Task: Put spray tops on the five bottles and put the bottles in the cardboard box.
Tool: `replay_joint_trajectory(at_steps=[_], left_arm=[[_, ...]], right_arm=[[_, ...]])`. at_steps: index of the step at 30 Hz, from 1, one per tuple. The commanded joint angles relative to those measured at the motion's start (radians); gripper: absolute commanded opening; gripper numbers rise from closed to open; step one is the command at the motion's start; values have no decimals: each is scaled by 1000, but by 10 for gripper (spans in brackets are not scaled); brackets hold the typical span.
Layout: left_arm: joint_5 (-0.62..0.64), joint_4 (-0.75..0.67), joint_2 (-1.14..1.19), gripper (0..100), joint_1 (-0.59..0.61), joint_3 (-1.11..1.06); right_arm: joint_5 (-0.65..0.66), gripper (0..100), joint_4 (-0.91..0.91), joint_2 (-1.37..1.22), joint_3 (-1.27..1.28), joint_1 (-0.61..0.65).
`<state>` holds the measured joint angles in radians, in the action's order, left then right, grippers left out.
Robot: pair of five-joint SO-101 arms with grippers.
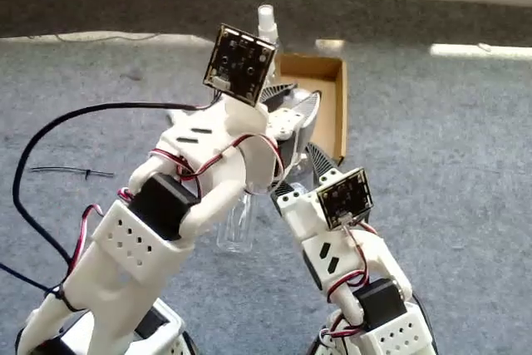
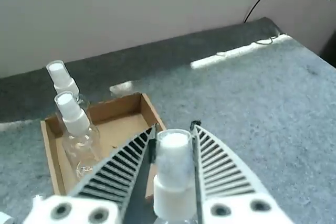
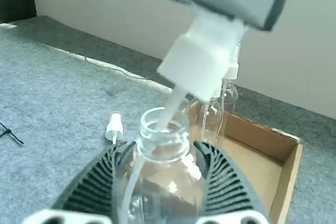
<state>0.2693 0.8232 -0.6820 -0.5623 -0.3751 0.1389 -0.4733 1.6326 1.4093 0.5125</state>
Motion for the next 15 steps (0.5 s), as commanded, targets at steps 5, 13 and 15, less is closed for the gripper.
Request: replay_joint_trajectory(at_steps=[5, 13, 15], left_arm=[[-15, 63, -166, 134, -4, -77], [-121, 15, -332, 170, 5, -84], [-135, 0, -321, 171, 7, -67]], right_arm=[[-6, 4, 21, 12, -16, -12], [-6, 4, 21, 12, -13, -12], [-6, 4, 21, 12, -13, -12]])
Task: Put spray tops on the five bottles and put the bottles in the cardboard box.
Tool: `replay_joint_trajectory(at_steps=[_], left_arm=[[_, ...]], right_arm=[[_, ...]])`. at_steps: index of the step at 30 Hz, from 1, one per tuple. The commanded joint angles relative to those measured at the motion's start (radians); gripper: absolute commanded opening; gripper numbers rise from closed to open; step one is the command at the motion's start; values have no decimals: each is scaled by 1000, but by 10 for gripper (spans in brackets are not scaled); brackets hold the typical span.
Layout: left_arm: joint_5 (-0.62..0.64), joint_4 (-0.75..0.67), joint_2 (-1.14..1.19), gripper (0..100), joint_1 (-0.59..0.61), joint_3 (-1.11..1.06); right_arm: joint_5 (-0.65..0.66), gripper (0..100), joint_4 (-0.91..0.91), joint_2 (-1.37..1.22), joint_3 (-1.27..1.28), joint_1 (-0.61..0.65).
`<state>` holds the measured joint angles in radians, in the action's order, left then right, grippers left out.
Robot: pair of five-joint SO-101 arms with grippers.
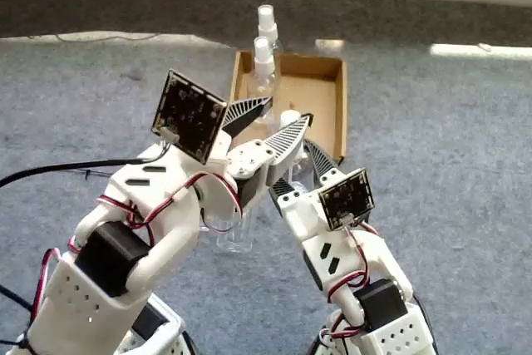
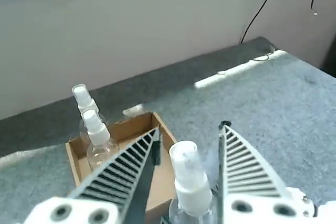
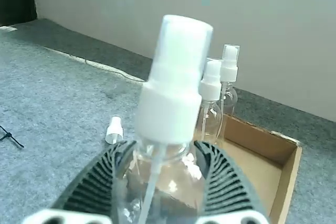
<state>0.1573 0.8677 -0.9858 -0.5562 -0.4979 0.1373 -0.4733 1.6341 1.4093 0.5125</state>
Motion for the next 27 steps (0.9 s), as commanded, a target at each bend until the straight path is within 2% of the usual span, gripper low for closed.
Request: replay_joint_trajectory(at_steps=[1, 7, 14, 22, 27], left_arm=[[-31, -55, -5, 171, 1, 62], [-38, -78, 102, 171, 4, 56], [-38, -68, 160, 171, 90, 56], [-37, 54, 160, 171, 84, 54], [-40, 91, 107, 171, 22, 51]], right_arm=[[-5, 4, 21, 10, -13, -12], [-5, 4, 21, 10, -13, -12], [-5, 4, 21, 10, -13, -12], [-5, 4, 21, 8, -13, -12], [-5, 4, 21, 4, -18, -12]])
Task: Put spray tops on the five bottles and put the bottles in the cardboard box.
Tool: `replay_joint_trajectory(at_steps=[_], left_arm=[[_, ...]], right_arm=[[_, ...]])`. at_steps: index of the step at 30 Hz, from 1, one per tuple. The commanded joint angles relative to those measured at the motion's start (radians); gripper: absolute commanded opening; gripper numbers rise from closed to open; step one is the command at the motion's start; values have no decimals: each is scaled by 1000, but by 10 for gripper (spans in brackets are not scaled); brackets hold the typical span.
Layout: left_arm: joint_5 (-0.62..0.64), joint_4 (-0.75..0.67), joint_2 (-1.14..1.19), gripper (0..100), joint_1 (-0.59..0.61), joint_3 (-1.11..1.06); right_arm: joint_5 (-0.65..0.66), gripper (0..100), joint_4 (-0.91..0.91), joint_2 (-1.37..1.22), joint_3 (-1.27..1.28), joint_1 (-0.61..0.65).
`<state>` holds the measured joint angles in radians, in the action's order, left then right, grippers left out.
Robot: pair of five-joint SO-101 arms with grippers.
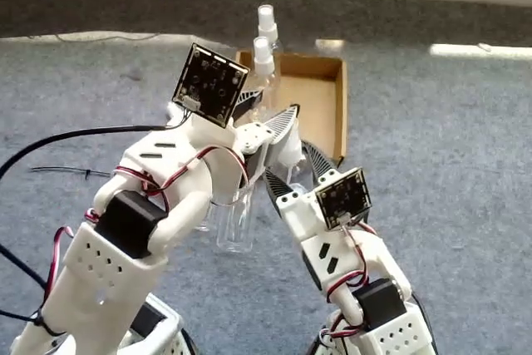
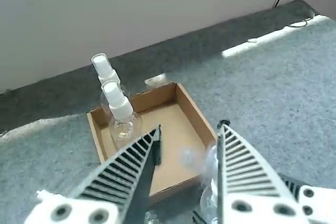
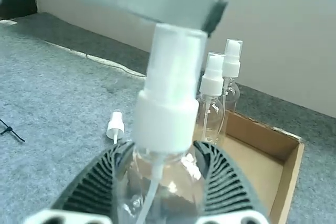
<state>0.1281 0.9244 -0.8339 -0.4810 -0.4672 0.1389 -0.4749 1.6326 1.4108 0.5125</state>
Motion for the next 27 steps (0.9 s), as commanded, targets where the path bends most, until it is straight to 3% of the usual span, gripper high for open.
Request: replay_joint_trajectory(at_steps=[1, 5, 12, 19, 27], left_arm=[[-23, 31, -62, 171, -56, 12], [-103, 31, -93, 171, -53, -39], [-106, 35, -111, 171, -48, -50], [-106, 49, -165, 171, 145, 148], [-106, 270, -174, 175, 306, 101]], right_arm=[[-6, 4, 22, 5, -19, -12], [-9, 4, 22, 8, -21, -12], [-6, 4, 22, 5, -21, -12], [-3, 4, 21, 12, -16, -28], [-5, 4, 41, 4, -44, -133]])
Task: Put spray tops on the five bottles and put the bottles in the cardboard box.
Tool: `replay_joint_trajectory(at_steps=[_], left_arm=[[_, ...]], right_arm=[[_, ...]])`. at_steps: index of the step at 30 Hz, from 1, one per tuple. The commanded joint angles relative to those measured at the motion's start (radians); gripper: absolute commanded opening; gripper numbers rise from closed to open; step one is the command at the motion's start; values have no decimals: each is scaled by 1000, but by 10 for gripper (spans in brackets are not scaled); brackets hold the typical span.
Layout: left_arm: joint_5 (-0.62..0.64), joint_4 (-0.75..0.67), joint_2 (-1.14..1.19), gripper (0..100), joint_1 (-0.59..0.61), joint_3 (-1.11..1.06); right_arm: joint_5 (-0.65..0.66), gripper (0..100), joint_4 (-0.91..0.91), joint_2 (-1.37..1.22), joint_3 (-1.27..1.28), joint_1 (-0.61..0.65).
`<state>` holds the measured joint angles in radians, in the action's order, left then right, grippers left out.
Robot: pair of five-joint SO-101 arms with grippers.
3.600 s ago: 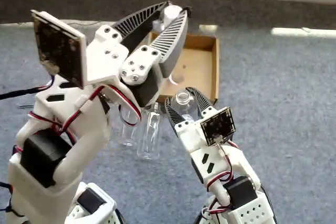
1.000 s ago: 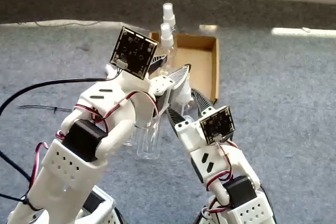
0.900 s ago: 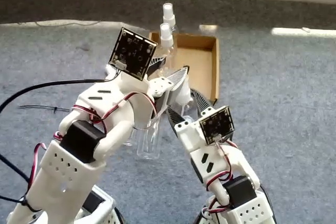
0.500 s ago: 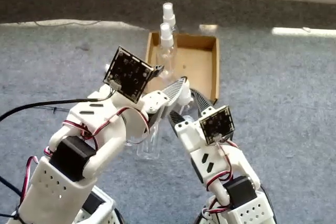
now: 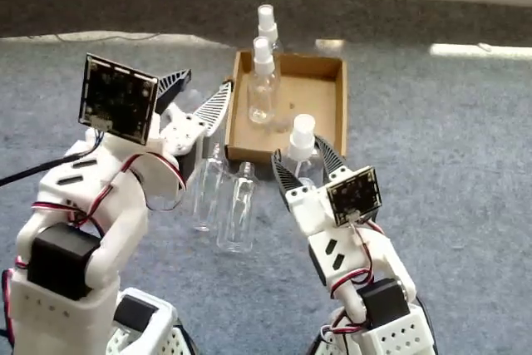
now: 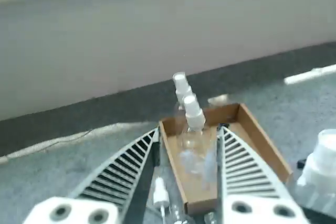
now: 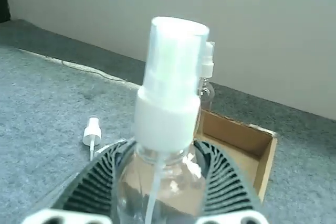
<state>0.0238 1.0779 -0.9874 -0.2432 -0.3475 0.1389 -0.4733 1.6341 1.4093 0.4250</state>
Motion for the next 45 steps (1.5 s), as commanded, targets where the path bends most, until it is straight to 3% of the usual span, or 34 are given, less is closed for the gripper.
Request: replay_joint_trajectory(at_steps=[1, 6, 9, 12, 17, 20, 24, 30, 38, 45], left_arm=[[-2, 155, -21, 175, 73, -39], [-3, 203, -21, 237, 76, -188], [-3, 146, -21, 271, 82, -289], [5, 84, -21, 249, 143, -400], [2, -77, -13, 224, 473, -550], [-2, -193, -12, 224, 691, -684], [-86, -347, -18, 224, 825, -880], [-114, -497, -19, 224, 848, -1030], [-115, -506, -13, 224, 842, -1040], [-115, -506, -13, 224, 842, -1040]], right_arm=[[-8, 4, 53, -1, -67, -54], [-11, 4, 59, -168, -242, -61], [-18, 4, 64, -366, -363, -61], [-114, 4, 131, -578, -478, -59], [-212, 4, 318, -897, -618, -54], [-189, 4, 421, -1052, -648, -27], [-89, 4, 510, -1184, -651, 39], [-71, 4, 865, -1305, -647, 79], [-74, 4, 1142, -1460, -542, 82], [-123, 4, 1211, -1491, -481, 77]])
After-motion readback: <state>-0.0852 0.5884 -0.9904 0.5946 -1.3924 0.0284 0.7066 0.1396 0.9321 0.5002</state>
